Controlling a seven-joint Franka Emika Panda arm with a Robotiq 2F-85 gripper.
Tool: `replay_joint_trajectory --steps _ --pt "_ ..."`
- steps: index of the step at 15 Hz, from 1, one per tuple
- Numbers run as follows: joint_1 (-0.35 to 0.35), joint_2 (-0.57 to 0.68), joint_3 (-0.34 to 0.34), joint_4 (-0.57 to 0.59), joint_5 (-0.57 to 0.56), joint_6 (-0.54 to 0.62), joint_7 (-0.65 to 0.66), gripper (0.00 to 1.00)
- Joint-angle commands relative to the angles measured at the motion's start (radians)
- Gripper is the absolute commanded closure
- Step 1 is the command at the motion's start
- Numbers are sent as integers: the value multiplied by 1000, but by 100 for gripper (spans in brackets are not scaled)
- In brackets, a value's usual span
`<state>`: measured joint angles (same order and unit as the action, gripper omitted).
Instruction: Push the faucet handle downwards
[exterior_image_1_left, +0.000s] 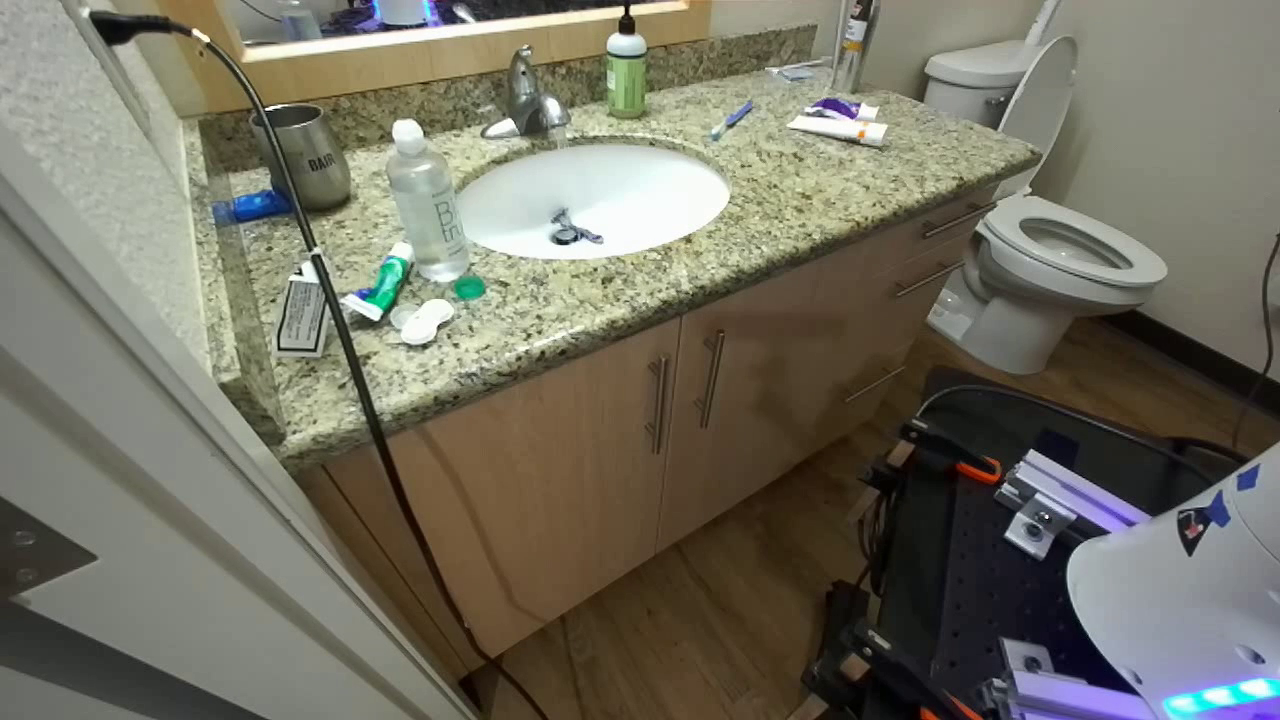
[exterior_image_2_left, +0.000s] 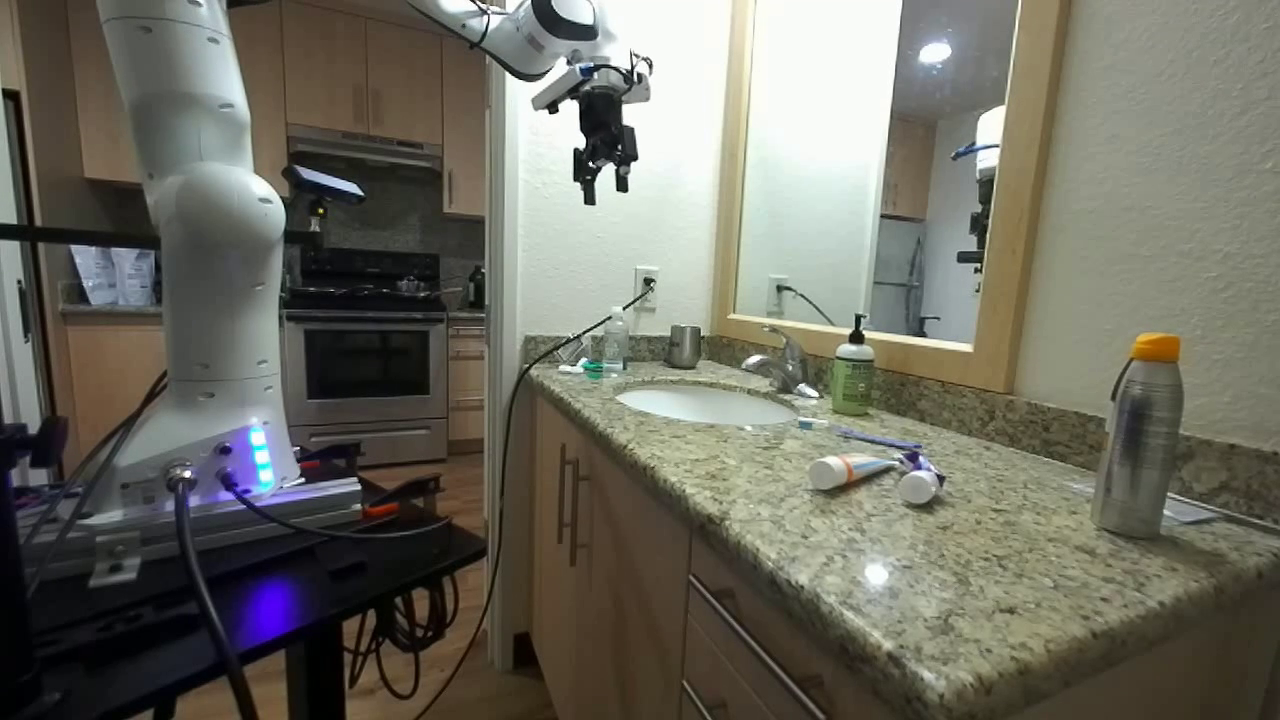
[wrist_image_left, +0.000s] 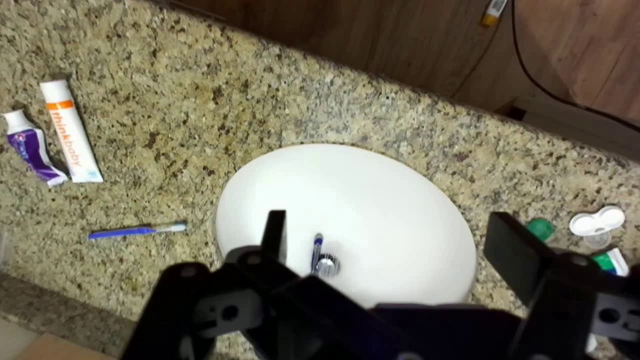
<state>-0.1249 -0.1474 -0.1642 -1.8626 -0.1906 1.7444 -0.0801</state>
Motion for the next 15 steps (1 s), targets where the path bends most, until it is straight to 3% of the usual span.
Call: replay_joint_trajectory --steps 1,6,11,13,14,15 --pt "-9 96 -5 82 90 155 91 0" --pt "-33 353 -17 397 293 282 209 0" --pt "-131 600 -47 630 409 494 278 0" --pt "-123 618 -74 606 398 578 379 0" --pt "-125 573 -56 566 384 535 312 0" --pt "-131 598 -65 575 384 563 340 0"
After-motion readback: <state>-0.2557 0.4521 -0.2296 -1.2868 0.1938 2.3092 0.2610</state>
